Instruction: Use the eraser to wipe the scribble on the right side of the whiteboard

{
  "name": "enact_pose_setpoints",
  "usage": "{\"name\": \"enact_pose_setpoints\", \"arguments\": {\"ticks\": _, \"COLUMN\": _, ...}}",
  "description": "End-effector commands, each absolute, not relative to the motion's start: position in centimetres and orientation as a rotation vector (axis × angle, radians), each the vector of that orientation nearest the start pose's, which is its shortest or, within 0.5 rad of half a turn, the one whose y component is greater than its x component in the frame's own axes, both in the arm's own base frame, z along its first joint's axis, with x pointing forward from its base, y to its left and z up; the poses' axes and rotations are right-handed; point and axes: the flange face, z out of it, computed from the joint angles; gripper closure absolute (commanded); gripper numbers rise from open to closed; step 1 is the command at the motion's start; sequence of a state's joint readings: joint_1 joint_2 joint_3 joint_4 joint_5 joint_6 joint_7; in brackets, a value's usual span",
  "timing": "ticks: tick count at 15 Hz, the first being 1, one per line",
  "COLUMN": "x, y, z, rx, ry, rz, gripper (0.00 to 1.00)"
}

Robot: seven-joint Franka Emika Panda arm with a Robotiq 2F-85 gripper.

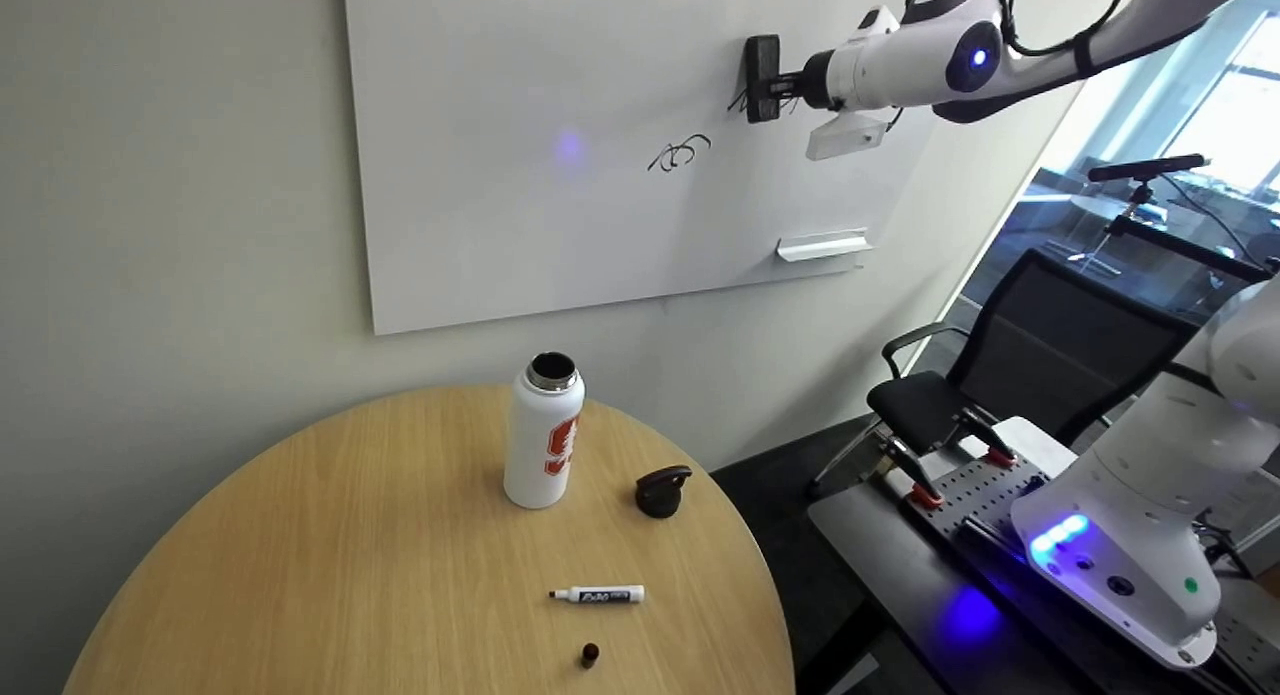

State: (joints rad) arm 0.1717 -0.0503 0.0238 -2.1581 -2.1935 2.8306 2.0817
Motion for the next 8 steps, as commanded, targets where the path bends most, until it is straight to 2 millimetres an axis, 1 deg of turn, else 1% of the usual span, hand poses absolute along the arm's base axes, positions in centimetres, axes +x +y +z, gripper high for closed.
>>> {"name": "enact_pose_setpoints", "arguments": {"ticks": 1, "x": 52.8, "y": 14.4, "z": 43.1, "rx": -2.616, "ry": -0.143, "rz": -1.894, "gripper": 0.72}}
{"name": "enact_pose_setpoints", "arguments": {"ticks": 4, "x": 53.1, "y": 14.9, "z": 42.0, "rx": -2.590, "ry": -0.104, "rz": -1.902, "gripper": 0.72}}
{"name": "enact_pose_setpoints", "arguments": {"ticks": 8, "x": 54.1, "y": 15.5, "z": 40.2, "rx": -2.624, "ry": -0.080, "rz": -1.963, "gripper": 0.72}}
